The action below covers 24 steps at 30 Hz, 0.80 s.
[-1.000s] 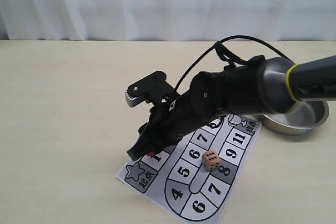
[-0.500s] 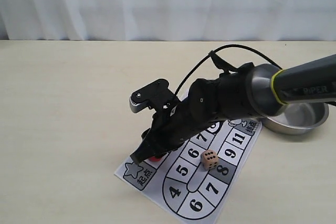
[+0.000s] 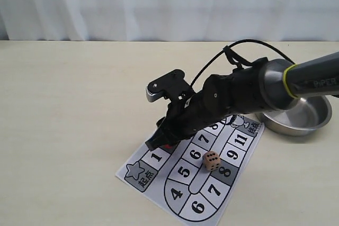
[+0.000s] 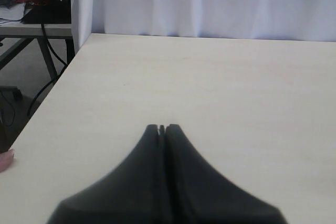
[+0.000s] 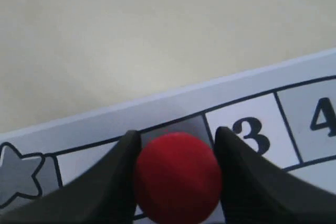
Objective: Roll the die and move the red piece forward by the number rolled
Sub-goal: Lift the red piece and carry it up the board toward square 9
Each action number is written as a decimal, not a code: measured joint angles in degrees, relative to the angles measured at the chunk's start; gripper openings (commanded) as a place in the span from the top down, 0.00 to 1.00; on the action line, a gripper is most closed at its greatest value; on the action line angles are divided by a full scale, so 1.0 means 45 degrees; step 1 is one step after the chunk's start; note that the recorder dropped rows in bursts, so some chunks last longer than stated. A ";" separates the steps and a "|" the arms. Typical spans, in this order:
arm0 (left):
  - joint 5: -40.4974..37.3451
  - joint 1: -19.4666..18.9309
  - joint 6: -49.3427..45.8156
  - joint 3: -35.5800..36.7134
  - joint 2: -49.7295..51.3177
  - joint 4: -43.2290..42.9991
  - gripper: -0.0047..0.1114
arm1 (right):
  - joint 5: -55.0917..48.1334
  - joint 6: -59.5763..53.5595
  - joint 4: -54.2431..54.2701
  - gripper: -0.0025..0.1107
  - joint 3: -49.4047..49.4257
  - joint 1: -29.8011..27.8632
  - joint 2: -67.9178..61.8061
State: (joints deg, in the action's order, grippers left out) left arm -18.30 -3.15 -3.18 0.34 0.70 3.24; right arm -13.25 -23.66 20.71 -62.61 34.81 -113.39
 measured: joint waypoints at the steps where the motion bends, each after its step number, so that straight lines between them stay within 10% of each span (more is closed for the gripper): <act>1: 0.0000 0.0000 0.0000 0.0000 0.0000 0.0000 0.96 | -0.0025 0.0029 0.0000 0.94 0.0000 0.0000 -0.0099; 24: 0.0000 0.0000 0.0000 0.0000 0.0000 0.0000 0.96 | 0.0975 0.0072 -0.0034 0.94 -0.0001 -0.1179 0.0304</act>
State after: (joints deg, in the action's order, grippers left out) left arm -18.30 -3.15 -3.18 0.34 0.70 3.24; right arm -8.87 -23.33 20.56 -62.62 29.50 -112.02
